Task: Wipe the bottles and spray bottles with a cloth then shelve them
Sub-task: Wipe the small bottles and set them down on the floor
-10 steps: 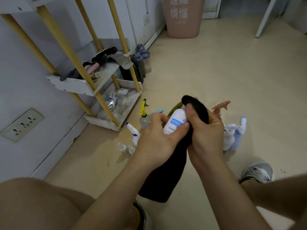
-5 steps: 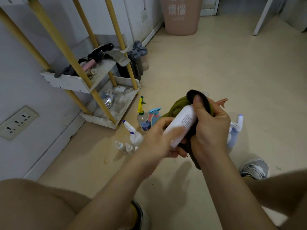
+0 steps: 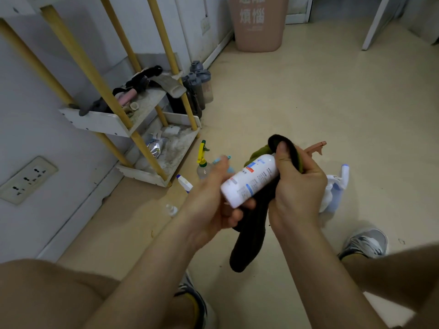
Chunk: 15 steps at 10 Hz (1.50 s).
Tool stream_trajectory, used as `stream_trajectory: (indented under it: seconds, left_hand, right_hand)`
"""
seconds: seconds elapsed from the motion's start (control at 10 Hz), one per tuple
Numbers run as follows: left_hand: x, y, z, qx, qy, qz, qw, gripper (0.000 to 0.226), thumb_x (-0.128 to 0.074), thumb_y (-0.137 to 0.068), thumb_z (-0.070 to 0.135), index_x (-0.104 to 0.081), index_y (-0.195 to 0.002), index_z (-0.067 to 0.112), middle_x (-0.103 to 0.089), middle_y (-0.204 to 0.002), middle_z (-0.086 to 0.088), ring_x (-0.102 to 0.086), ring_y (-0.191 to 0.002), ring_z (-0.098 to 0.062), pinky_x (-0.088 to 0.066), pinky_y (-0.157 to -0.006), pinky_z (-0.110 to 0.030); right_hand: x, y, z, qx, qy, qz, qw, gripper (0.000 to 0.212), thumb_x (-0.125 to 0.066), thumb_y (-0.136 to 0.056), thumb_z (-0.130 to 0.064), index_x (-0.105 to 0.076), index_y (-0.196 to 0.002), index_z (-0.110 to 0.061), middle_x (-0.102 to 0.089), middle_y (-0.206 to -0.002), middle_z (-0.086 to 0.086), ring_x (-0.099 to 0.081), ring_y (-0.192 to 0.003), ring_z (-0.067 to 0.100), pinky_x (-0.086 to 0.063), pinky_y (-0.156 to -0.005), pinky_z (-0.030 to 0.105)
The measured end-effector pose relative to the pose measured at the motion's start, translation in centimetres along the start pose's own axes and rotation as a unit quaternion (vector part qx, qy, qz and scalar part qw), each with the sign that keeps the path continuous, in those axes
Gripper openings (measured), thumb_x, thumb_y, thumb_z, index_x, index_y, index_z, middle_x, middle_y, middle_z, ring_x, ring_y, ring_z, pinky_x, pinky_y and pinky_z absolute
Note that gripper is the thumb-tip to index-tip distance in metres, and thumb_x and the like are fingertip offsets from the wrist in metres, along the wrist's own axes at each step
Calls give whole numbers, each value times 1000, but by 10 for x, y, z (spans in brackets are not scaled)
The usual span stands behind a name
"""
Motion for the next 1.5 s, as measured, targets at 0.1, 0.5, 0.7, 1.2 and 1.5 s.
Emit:
stream_trajectory:
  seconds: [0.1, 0.5, 0.7, 1.2, 1.5]
  left_hand:
    - [3, -2, 3, -130, -142, 28, 981, 28, -60, -92, 44, -73, -98, 21, -65, -70, -5, -50, -54, -20, -42, -47, -20]
    - [2, 0, 3, -215, -247, 18, 944, 24, -53, -97, 44, -72, -97, 28, -68, -71, 5, -57, -58, -15, -45, -51, -23]
    - [4, -2, -8, -586, -568, 84, 572, 27, -60, -95, 29, -71, -120, 26, -67, -118, -1, -60, -100, -25, -50, -87, -39]
    - [30, 16, 26, -244, -783, -5, 572, 49, -53, -92, 55, -38, -138, 47, -58, -112, 12, -54, -95, -9, -48, -80, -32]
    - [39, -2, 18, -247, -300, -35, 921, 45, -72, -80, 40, -58, -123, 35, -67, -112, 1, -68, -92, -24, -59, -81, -39]
  right_hand:
    - [0, 0, 4, -10, 11, 2, 1000, 17, -67, -91, -12, -75, -78, -20, -71, -72, -2, -65, -65, 14, -56, -61, 27]
    - [5, 1, 6, 3, 59, 0, 998, 21, -65, -92, -14, -75, -78, -26, -71, -69, -10, -65, -65, 9, -54, -58, 24]
    - [15, -14, 7, -115, -19, 45, 992, 18, -58, -97, -13, -67, -81, -12, -61, -55, 0, -59, -50, 16, -54, -53, 28]
    - [29, -28, -4, -194, 40, 78, 977, 18, -54, -97, -11, -55, -79, -8, -59, -68, 9, -57, -57, 21, -53, -70, 39]
    - [12, -17, -12, -305, -168, -73, 935, 25, -57, -94, -26, -67, -81, -7, -69, -91, 11, -67, -86, 29, -54, -90, 45]
Point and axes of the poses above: each hand's wrist, its own y-axis away from the middle knuckle, its own x-axis out of the back of the hand, z = x × y, the point moved 2 cm from there along -y, towards the middle knuckle
